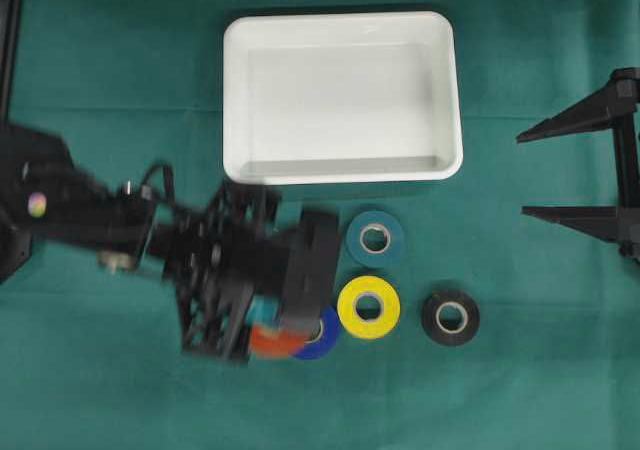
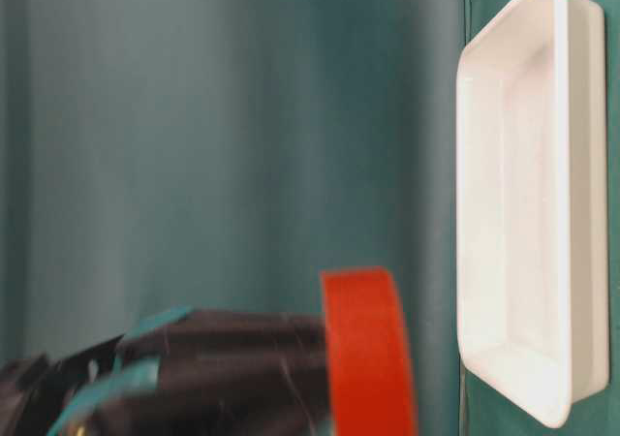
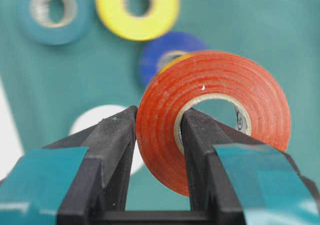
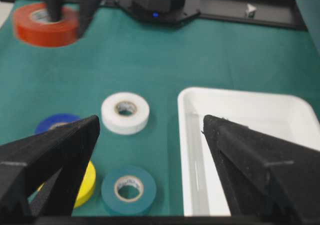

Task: Pick up the tape from a random location and place it into the white case.
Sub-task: 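Lift the red tape roll and carry it over the white tray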

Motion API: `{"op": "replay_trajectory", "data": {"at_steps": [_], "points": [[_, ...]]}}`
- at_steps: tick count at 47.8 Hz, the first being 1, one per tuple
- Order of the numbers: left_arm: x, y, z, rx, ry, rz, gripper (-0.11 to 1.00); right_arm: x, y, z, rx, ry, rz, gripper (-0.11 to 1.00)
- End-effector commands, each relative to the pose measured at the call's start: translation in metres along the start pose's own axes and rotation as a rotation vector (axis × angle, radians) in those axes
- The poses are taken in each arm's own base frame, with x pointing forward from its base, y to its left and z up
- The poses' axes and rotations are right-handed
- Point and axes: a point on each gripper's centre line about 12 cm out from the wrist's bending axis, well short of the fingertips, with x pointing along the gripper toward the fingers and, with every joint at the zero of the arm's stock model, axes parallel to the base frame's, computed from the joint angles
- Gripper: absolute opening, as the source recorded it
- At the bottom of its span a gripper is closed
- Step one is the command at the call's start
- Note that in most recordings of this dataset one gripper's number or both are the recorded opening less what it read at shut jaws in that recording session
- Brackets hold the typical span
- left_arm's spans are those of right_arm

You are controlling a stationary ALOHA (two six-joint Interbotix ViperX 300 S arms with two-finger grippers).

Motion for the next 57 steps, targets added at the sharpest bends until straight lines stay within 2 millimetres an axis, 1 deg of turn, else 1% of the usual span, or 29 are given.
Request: {"op": "replay_trajectory", "data": {"at_steps": [1, 15, 31, 39, 43, 48, 57], "points": [[-0.018, 0.023, 0.004, -0.047, -0.041, 0.033, 0.21, 0.0, 0.001, 0.011, -0.007, -0.023, 0.004, 0.92], [-0.029, 0.095, -0.009, -0.211, -0.029, 0.134, 0.21, 0.0, 0.001, 0.01, -0.022, -0.02, 0.003, 0.92], [-0.044, 0.154, -0.035, -0.359, -0.011, 0.225, 0.21, 0.001, 0.0, 0.008, -0.023, 0.001, -0.001, 0.92], [-0.051, 0.174, -0.048, -0.418, -0.009, 0.258, 0.21, 0.001, 0.0, 0.007, -0.025, 0.006, -0.002, 0.92], [-0.053, 0.178, -0.053, -0.434, -0.008, 0.267, 0.21, 0.001, 0.0, 0.008, -0.025, 0.007, -0.002, 0.92], [-0.051, 0.178, -0.05, -0.428, -0.015, 0.267, 0.21, 0.0, 0.0, 0.009, -0.025, 0.014, -0.003, 0.92], [-0.046, 0.183, -0.035, -0.418, -0.058, 0.27, 0.21, 0.001, 0.001, 0.009, -0.028, 0.015, -0.002, 0.92]]}}
